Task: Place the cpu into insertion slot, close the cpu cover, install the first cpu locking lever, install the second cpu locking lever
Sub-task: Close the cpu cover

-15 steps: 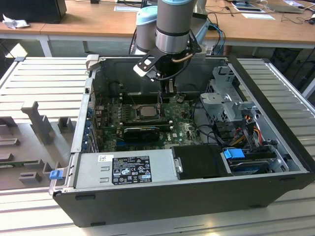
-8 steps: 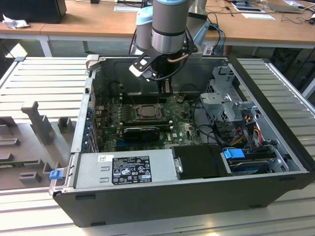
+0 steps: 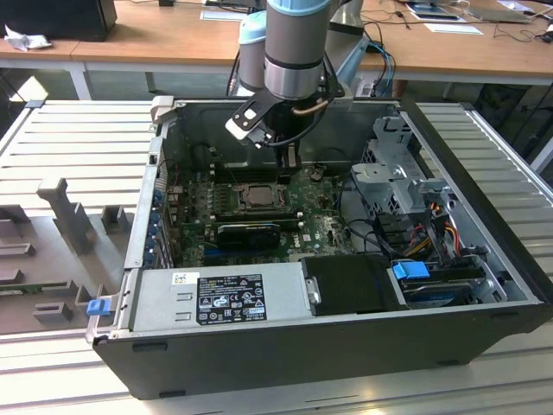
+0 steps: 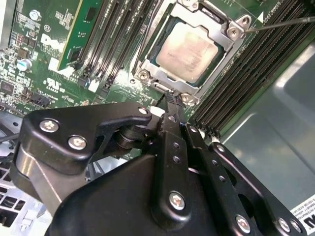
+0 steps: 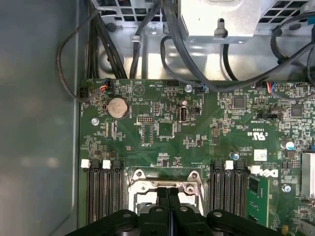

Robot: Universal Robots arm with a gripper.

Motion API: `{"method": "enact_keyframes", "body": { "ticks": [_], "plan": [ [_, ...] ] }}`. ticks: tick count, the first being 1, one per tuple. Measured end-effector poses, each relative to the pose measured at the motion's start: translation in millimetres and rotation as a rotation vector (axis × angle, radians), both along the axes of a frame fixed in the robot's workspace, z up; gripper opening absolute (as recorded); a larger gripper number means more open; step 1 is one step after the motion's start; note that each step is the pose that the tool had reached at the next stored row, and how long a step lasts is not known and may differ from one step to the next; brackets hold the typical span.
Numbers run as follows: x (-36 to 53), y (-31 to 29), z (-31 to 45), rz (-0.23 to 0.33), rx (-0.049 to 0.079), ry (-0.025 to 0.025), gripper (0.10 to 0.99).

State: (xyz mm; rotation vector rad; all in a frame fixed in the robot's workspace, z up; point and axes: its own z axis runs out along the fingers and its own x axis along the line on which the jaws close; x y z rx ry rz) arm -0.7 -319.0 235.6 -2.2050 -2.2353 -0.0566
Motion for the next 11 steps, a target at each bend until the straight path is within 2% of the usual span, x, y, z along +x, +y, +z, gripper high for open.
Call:
{"method": "enact_keyframes", "body": {
  "ticks": [1,3,11],
  "plan": [
    [-1.1,0.0,-1.0,0.001,0.0,0.0002,0.106],
    [-8.6,-0.2,-2.8,0.003,0.0,0.0005,0.106],
    [-25.5,-0.5,-4.0,0.003,0.001,0.0004,0.106]
  ]
}}
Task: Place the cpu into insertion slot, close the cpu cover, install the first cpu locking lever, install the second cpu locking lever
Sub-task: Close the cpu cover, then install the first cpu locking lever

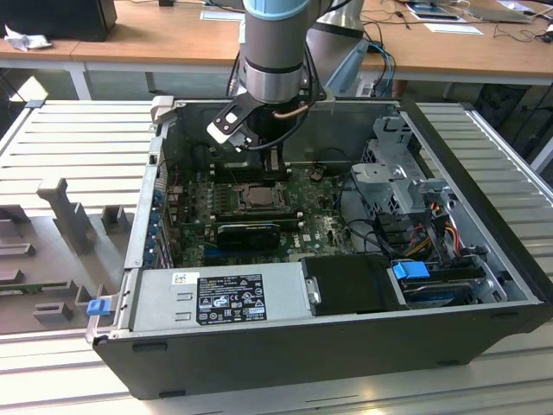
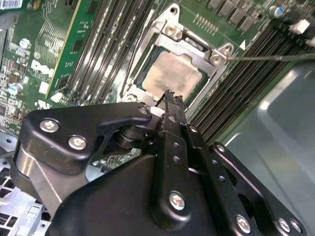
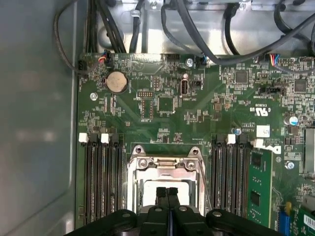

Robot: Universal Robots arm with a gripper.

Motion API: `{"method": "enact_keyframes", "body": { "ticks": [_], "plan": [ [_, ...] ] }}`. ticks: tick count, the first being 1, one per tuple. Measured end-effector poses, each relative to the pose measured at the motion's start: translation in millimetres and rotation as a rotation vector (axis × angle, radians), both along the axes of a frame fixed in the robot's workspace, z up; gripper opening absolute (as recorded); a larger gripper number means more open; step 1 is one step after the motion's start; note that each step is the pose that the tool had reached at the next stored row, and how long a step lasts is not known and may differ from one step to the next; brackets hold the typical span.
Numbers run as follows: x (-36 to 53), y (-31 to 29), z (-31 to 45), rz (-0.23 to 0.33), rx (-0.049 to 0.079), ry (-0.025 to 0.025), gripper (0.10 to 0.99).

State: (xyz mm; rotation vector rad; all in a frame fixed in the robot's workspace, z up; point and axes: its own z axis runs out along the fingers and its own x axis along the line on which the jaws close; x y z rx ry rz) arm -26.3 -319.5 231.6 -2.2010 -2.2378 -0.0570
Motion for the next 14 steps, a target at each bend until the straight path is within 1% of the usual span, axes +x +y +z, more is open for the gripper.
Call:
{"method": "enact_keyframes", "body": {
  "ticks": [9,11,14],
  "plan": [
    [-10.5,0.0,0.0,0.0,0.0,0.0,0.106],
    [-11.0,0.0,0.1,0.0,0.0,0.0,0.106],
    [-11.0,0.0,2.8,0.0,0.0,0.0,0.106]
  ]
}}
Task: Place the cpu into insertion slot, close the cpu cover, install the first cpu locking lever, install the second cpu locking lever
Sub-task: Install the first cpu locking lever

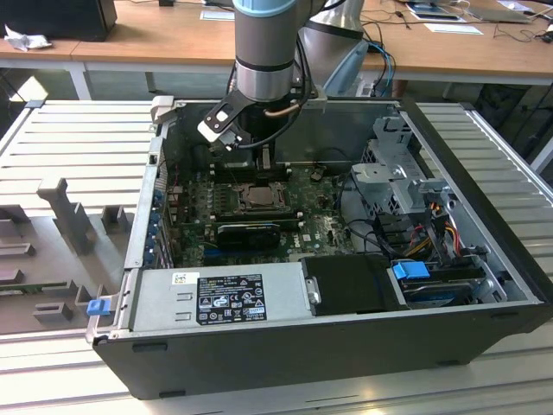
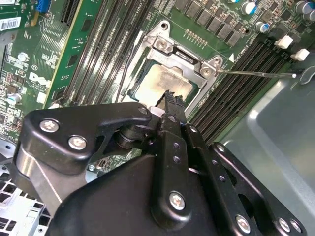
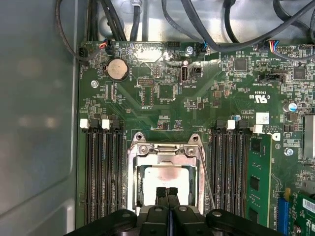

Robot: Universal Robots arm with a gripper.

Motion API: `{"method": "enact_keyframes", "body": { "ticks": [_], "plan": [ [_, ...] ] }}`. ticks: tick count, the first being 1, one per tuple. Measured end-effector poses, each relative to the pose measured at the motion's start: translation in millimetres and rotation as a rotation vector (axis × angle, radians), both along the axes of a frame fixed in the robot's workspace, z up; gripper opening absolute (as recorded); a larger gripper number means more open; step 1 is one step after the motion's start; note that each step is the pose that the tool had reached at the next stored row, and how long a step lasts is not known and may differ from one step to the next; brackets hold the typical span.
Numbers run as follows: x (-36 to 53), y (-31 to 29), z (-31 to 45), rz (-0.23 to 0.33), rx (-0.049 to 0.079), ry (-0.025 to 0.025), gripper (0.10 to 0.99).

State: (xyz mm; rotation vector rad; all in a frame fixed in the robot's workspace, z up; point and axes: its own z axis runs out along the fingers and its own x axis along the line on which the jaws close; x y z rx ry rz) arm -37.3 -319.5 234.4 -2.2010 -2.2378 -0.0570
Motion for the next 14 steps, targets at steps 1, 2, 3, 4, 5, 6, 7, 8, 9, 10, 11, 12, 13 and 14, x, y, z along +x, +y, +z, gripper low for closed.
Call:
{"method": "enact_keyframes", "body": {
  "ticks": [1,2,3,4,5,6,7,8,9,10,11,12,13,14],
  "plan": [
    [0.0,0.0,0.2,0.0,0.0,-0.0002,0.106],
    [0.0,0.1,0.3,0.0,0.0,-0.0002,0.106],
    [0.0,0.0,1.2,0.0,0.0,0.0001,0.106],
    [0.0,0.0,1.4,0.0,0.0,0.0,0.106],
    [0.0,0.0,1.6,0.0,0.0,-0.0001,0.106],
    [0.0,0.0,2.1,0.0,0.0,0.0,0.106],
    [0.0,0.0,2.4,0.0,0.0,-0.0001,0.106],
    [0.0,0.0,2.7,0.0,0.0,0.0,0.106],
    [0.0,0.0,3.5,0.0,0.0,0.0002,0.106],
    [0.0,0.0,4.0,0.0,0.0,0.0001,0.106],
    [0.0,0.0,4.9,0.0,0.0,0.0,0.106],
    [0.0,0.0,5.7,0.0,0.0,0.0,0.106],
    [0.0,0.0,7.0,0.0,0.0,0.0,0.106],
    [0.0,0.0,8.2,0.0,0.0,0.0,0.106]
  ]
}}
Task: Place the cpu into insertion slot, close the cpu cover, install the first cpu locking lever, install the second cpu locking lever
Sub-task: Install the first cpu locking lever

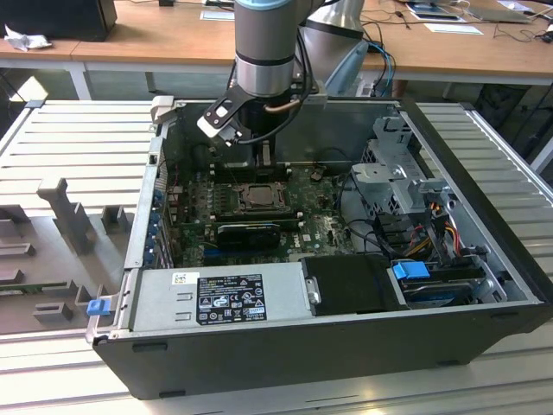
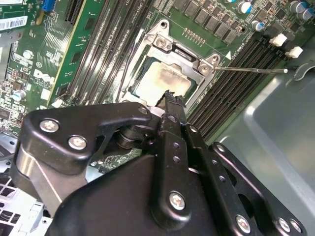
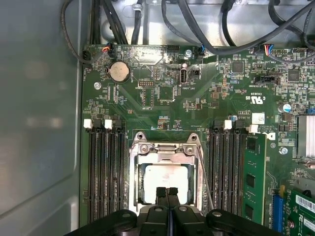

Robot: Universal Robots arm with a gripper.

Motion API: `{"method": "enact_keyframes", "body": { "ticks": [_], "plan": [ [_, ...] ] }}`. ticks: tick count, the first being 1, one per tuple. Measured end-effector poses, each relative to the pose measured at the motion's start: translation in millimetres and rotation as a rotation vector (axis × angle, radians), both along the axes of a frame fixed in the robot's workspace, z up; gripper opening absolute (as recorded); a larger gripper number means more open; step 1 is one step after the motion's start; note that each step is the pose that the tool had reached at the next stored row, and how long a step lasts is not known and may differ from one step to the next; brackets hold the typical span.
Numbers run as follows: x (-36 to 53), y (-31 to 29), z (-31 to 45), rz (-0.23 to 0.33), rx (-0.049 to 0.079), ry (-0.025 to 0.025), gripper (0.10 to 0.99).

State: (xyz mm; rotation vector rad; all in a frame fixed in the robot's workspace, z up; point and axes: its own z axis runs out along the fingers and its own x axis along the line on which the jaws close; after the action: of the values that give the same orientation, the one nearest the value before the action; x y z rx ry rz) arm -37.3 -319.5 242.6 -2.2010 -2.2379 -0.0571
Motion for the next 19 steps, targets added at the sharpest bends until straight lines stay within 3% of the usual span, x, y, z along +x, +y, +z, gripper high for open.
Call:
{"method": "enact_keyframes", "body": {
  "ticks": [11,19],
  "plan": [
    [0.0,0.0,8.4,0.0,0.0,0.0,0.106],
    [0.0,0.0,19.6,0.0,0.0,0.0001,0.106]
  ]
}}
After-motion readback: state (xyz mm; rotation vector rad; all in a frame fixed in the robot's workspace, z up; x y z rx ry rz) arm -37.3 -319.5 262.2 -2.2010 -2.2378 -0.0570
